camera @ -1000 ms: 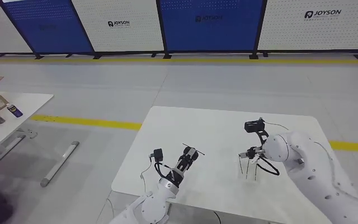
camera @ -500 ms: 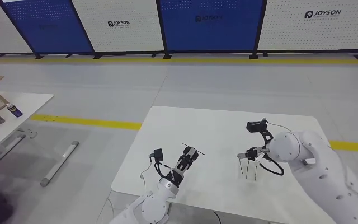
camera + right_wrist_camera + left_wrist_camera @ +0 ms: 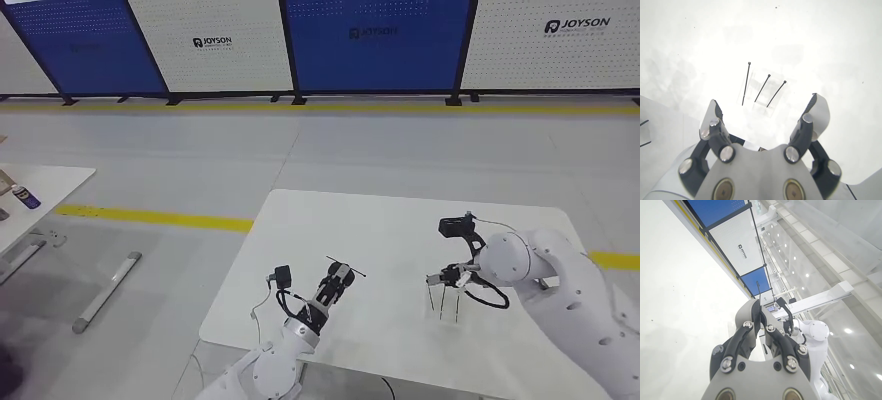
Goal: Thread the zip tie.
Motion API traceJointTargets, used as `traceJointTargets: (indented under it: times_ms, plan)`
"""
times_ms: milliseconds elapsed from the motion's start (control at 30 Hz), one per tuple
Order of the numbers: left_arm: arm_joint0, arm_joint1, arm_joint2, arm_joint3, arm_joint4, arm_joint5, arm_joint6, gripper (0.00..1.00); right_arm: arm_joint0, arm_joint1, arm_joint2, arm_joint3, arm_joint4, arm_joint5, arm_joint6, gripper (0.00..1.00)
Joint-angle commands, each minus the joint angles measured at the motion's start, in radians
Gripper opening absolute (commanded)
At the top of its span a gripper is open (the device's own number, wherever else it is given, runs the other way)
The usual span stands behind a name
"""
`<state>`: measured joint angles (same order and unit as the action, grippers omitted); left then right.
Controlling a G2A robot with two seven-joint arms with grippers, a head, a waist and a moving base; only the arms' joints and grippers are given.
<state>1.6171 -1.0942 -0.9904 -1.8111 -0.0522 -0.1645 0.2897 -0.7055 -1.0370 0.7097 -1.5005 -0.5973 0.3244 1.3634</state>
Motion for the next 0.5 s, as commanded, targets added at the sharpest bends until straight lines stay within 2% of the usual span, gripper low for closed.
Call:
traceJointTargets:
  times_ms: [0,100,167,200,233,267,433,467]
  plan:
    - [0.0,0.0,0.0,0.0,0.0,0.0,0.0,0.0,-0.008,-0.003,0.007,-0.028,0.038,-0.008,-0.004,1.0]
    - [0.0,0.0,0.0,0.0,0.0,0.0,0.0,0.0,-0.01,-0.005,0.007,-0.059,0.024,0.016,0.027,1.0]
    - [0.0,0.0,0.0,0.0,0.0,0.0,0.0,0.0,-0.012,-0.008,0.007,-0.057,0.017,0.016,0.027,1.0]
    - [0.0,0.0,0.0,0.0,0.0,0.0,0.0,0.0,-0.014,-0.01,0.008,-0.04,0.02,0.016,0.027,0.96]
    - [0.0,0.0,0.0,0.0,0.0,0.0,0.0,0.0,-0.013,-0.012,0.008,-0.03,0.017,0.016,0.027,0.86]
    - [0.0,0.0,0.0,0.0,0.0,0.0,0.0,0.0,-0.014,-0.014,0.006,-0.016,0.017,0.016,0.027,0.47]
    - [0.0,0.0,0.0,0.0,0.0,0.0,0.0,0.0,-0.01,-0.029,-0.003,0.05,0.046,0.016,0.027,0.45]
    - [0.0,0.0,0.0,0.0,0.0,0.0,0.0,0.0,-0.009,-0.031,-0.003,0.058,0.05,0.016,0.027,0.42]
